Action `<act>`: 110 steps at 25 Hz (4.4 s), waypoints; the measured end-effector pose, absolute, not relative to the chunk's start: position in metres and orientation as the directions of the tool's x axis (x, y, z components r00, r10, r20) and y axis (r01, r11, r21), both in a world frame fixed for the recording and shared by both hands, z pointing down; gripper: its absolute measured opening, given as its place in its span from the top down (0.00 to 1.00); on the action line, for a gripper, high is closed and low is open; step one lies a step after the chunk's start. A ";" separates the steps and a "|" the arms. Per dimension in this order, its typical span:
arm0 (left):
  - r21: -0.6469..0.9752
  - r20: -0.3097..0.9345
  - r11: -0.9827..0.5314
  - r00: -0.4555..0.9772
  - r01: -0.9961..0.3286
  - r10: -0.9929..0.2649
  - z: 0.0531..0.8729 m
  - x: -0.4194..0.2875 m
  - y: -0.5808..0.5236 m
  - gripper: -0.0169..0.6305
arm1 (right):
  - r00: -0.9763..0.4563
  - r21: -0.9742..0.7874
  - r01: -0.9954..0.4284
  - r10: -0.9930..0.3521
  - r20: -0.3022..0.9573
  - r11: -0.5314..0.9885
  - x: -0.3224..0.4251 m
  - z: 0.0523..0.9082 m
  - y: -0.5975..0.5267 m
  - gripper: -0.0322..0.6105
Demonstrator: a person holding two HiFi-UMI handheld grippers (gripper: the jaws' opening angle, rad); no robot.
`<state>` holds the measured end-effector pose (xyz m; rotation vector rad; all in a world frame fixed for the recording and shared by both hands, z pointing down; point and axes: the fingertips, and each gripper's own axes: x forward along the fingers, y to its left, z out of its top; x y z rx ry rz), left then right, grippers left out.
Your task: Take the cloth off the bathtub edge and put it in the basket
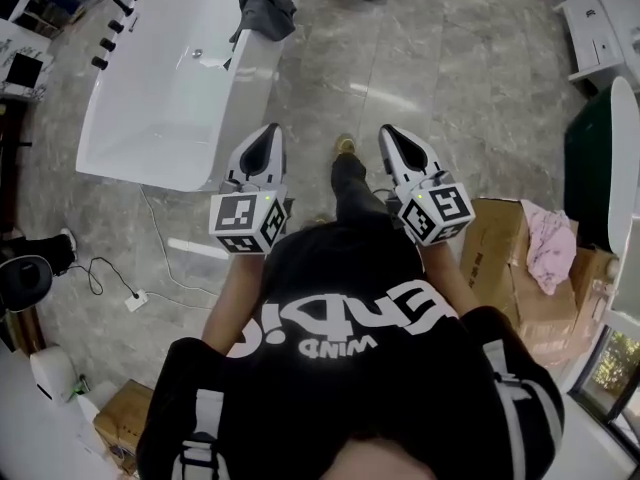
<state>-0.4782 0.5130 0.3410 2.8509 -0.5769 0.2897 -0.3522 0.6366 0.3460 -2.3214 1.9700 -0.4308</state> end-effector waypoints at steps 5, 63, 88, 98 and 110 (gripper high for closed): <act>0.166 0.213 -0.893 0.899 -0.418 -0.382 0.341 -0.455 0.475 0.95 | 0.124 -0.234 -0.959 -0.979 0.163 -0.160 -0.322 0.354 0.594 0.93; 0.157 0.228 -0.825 0.833 -0.542 -0.504 0.311 -0.103 -0.056 0.95 | -0.158 -0.269 -0.955 -0.981 0.114 0.123 0.024 0.313 0.017 0.93; 0.226 0.322 -0.674 0.707 -0.703 -0.629 0.429 -0.106 -0.147 0.95 | -0.501 -0.266 -0.859 -0.826 0.259 0.438 -0.001 0.437 -0.112 0.93; 0.260 0.346 -0.614 0.666 -0.745 -0.661 0.469 -0.131 -0.155 0.95 | -0.634 -0.303 -0.771 -0.725 0.270 0.561 -0.037 0.474 -0.127 0.93; 0.277 0.353 -0.577 0.640 -0.768 -0.683 0.468 -0.146 -0.149 0.95 | -0.756 -0.340 -0.655 -0.587 0.290 0.675 -0.062 0.483 -0.126 0.55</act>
